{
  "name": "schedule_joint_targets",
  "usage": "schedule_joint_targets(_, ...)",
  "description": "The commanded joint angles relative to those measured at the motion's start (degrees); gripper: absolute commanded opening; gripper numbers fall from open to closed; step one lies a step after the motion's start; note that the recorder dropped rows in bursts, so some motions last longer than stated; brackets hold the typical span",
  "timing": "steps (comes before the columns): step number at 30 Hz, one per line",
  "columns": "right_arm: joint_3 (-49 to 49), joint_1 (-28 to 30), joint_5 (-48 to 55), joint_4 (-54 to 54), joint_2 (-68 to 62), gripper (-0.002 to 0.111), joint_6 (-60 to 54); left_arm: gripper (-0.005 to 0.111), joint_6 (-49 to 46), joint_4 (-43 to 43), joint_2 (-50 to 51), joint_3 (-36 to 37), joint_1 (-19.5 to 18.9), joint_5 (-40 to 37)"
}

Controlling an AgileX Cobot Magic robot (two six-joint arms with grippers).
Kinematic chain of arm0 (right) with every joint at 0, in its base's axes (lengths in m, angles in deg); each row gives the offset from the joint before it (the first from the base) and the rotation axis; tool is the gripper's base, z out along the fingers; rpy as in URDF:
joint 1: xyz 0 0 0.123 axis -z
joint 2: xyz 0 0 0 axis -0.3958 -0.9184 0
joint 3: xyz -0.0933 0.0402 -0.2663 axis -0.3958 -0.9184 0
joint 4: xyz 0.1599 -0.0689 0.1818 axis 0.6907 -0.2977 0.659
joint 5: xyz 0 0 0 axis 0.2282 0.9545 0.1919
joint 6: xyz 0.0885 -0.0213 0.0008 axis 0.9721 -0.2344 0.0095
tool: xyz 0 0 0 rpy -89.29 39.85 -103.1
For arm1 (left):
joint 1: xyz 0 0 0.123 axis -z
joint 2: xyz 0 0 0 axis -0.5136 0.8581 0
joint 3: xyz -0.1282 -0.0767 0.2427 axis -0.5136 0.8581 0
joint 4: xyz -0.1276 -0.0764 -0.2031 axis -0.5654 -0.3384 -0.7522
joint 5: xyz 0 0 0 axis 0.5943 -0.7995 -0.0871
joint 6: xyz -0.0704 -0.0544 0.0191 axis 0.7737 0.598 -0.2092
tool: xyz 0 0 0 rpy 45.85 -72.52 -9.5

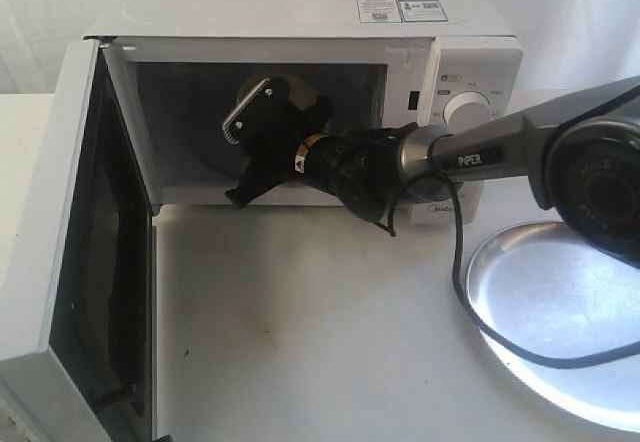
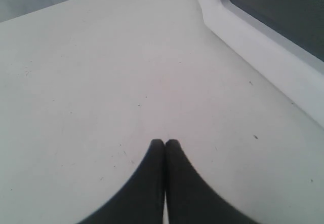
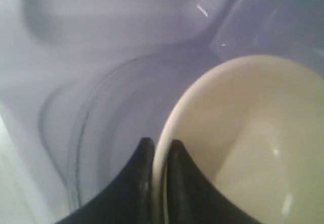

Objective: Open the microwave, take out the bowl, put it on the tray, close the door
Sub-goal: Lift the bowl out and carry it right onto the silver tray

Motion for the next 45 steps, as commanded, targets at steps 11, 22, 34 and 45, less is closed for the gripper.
schedule_joint_targets(11,-5.1,-11.7,57.4,-5.3,17.1,0.000,-5.2,0.000,0.1,-0.2,-0.1,-0.2,0.2,0.1)
schedule_joint_targets(22,-24.6,-13.0,78.6,-13.6,34.1,0.000,7.9,0.000,0.1,-0.2,-0.1,-0.2,0.2,0.1)
schedule_joint_targets(34,-38.9,-11.0,74.9,-42.3,36.6,0.004,47.4,0.000,0.1,-0.2,-0.1,-0.2,0.2,0.1)
schedule_joint_targets(45,-38.8,-10.8,74.5,-51.0,36.6,0.049,54.1,0.000,0.1,-0.2,-0.1,-0.2,0.2,0.1)
